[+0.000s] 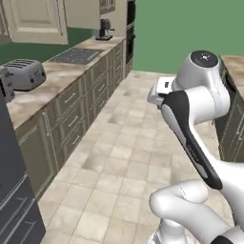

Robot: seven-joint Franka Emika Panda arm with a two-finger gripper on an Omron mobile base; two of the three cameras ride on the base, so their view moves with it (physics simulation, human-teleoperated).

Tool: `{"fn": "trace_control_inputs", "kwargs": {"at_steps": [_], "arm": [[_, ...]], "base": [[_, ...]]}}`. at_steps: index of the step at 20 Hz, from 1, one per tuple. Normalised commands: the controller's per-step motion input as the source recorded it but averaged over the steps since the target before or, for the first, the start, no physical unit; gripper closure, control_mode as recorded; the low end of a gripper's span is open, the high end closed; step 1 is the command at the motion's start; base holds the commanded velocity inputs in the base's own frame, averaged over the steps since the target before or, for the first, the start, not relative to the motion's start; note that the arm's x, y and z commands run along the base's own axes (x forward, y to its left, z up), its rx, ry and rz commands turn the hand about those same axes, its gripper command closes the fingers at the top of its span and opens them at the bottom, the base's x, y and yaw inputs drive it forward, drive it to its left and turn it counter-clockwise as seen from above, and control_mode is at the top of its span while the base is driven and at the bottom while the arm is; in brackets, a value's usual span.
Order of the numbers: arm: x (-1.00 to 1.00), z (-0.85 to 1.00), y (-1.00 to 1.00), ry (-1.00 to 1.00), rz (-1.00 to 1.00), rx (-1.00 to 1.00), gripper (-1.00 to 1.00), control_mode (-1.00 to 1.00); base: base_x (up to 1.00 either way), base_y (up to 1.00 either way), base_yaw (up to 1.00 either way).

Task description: Move the bowls from the cabinet to the plates on the dining table.

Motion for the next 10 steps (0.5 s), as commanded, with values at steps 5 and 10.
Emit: {"fn": "trace_control_inputs", "kwargs": {"at_steps": [5, 10], "arm": [[0.00, 0.00, 0.00, 0.00, 0.00, 0.00, -1.00, 1.00], [0.00, 0.00, 0.00, 0.00, 0.00, 0.00, -1.00, 1.00]], "base": [[0.99, -0.04, -0.56], [1.00, 0.00, -0.47]]}}
